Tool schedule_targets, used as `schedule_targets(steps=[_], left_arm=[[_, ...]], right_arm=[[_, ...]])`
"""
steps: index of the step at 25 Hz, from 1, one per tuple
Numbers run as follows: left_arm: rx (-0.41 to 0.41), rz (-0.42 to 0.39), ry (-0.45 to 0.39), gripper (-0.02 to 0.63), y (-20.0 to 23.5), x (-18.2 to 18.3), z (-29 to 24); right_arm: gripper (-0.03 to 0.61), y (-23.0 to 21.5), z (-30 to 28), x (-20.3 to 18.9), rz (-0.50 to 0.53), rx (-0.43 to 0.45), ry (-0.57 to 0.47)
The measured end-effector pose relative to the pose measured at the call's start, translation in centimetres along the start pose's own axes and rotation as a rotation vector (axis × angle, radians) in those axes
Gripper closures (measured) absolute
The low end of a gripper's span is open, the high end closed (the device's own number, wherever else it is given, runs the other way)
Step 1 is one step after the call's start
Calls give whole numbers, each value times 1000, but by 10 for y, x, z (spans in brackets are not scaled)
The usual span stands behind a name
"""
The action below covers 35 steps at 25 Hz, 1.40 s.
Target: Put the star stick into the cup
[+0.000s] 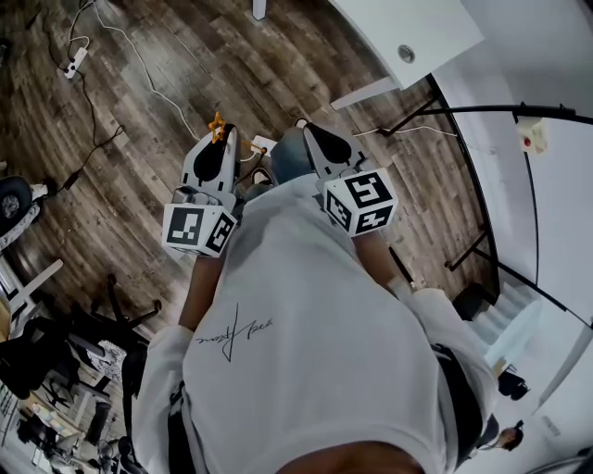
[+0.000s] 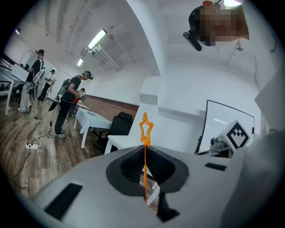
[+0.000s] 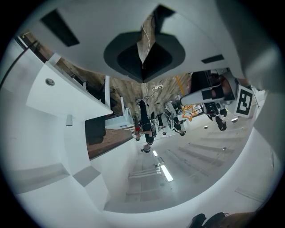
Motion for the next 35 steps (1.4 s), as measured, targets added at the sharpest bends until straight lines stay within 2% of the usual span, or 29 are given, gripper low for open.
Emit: schedule_targets(steps=[9, 16, 26, 31, 35], left_arm=[[37, -31, -18, 598, 32, 7, -36], [59, -36, -13, 598, 61, 7, -91], [-5, -67, 40, 598, 82, 10, -228], [-21, -79, 59, 598, 85, 8, -284], [-20, -84, 78, 598, 87, 2, -325]], right_arm=[[569, -21, -51, 19, 12, 42, -37], [569, -67, -100, 33, -18, 38, -53], [569, -165, -165, 67, -74, -28, -57], [569, -203, -192, 79, -18, -2, -8], [569, -234, -211, 85, -17, 4, 20]])
Point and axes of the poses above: the fingertips, and each gripper's own axes: z backward along the fingers, y to its left, x out of its top, the point moved 9 cm from there along z, backward along the fingers, and after that the axes turned 13 degrees about -y, right-handed, at the moved point
